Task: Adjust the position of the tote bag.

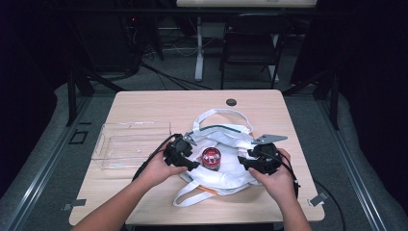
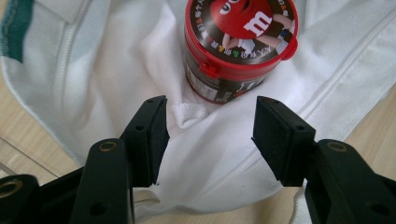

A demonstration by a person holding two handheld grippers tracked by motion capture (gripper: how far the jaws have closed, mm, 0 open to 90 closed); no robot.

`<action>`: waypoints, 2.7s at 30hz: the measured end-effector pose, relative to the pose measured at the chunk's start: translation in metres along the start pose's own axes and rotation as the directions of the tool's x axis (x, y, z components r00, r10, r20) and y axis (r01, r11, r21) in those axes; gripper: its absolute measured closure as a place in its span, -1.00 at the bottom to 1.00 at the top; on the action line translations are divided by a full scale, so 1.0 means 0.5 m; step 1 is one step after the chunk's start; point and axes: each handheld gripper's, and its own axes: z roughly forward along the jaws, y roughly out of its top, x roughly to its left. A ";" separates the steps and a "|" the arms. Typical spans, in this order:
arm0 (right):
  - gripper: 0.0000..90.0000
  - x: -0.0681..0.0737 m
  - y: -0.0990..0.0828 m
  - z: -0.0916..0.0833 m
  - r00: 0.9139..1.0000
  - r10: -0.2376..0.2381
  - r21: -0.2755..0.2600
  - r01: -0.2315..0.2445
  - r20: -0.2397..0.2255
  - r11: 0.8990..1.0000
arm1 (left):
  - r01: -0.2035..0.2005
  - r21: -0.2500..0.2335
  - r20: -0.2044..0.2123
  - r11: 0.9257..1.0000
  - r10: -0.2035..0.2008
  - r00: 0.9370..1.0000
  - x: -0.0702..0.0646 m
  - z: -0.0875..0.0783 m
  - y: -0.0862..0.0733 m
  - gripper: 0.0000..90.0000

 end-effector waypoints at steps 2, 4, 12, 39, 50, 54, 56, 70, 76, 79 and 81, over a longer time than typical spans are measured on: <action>0.18 0.000 0.000 -0.001 1.000 -0.002 0.001 0.002 0.001 1.000 | -0.004 0.001 0.003 1.000 0.004 1.000 -0.001 0.003 -0.001 0.01; 0.19 -0.002 0.000 -0.001 1.000 0.007 0.001 -0.007 -0.012 1.000 | -0.013 0.009 0.011 1.000 0.013 1.000 -0.002 0.011 -0.004 0.01; 0.19 -0.005 -0.001 -0.001 1.000 0.017 -0.001 -0.017 -0.013 1.000 | -0.049 0.006 0.020 0.999 0.049 0.999 -0.008 0.030 -0.005 -0.01; 0.37 -0.012 -0.006 0.004 0.999 0.031 0.021 -0.030 -0.028 0.999 | -0.154 0.088 0.018 0.984 0.153 0.988 -0.027 0.053 -0.012 0.35; 0.38 -0.017 -0.008 0.005 0.999 0.037 0.028 -0.036 -0.022 0.999 | -0.228 0.115 -0.024 0.967 0.232 0.972 -0.039 0.052 -0.015 0.57; 0.38 -0.017 -0.008 0.006 0.999 0.040 0.029 -0.039 -0.021 0.999 | -0.245 0.123 -0.041 0.962 0.251 0.967 -0.042 0.047 -0.013 0.69; 0.38 -0.016 -0.008 0.006 0.999 0.038 0.026 -0.038 -0.018 0.999 | -0.256 0.130 -0.053 0.958 0.265 0.963 -0.044 0.046 -0.013 0.76; 0.38 -0.019 -0.009 0.006 0.998 0.052 0.023 -0.051 -0.021 0.998 | -0.331 0.171 -0.046 0.928 0.343 0.938 -0.050 0.050 -0.017 0.94; 0.38 -0.019 -0.009 0.007 0.998 0.051 0.027 -0.050 -0.021 0.998 | -0.332 0.169 -0.038 0.928 0.342 0.939 -0.050 0.055 -0.020 0.94; 0.38 -0.019 -0.010 0.008 0.998 0.051 0.027 -0.050 -0.021 0.998 | -0.343 0.172 -0.027 0.924 0.352 0.936 -0.046 0.057 -0.022 0.94; 0.38 -0.019 -0.010 0.007 0.998 0.053 0.025 -0.052 -0.021 0.998 | -0.337 0.170 -0.026 0.926 0.346 0.938 -0.046 0.057 -0.023 0.94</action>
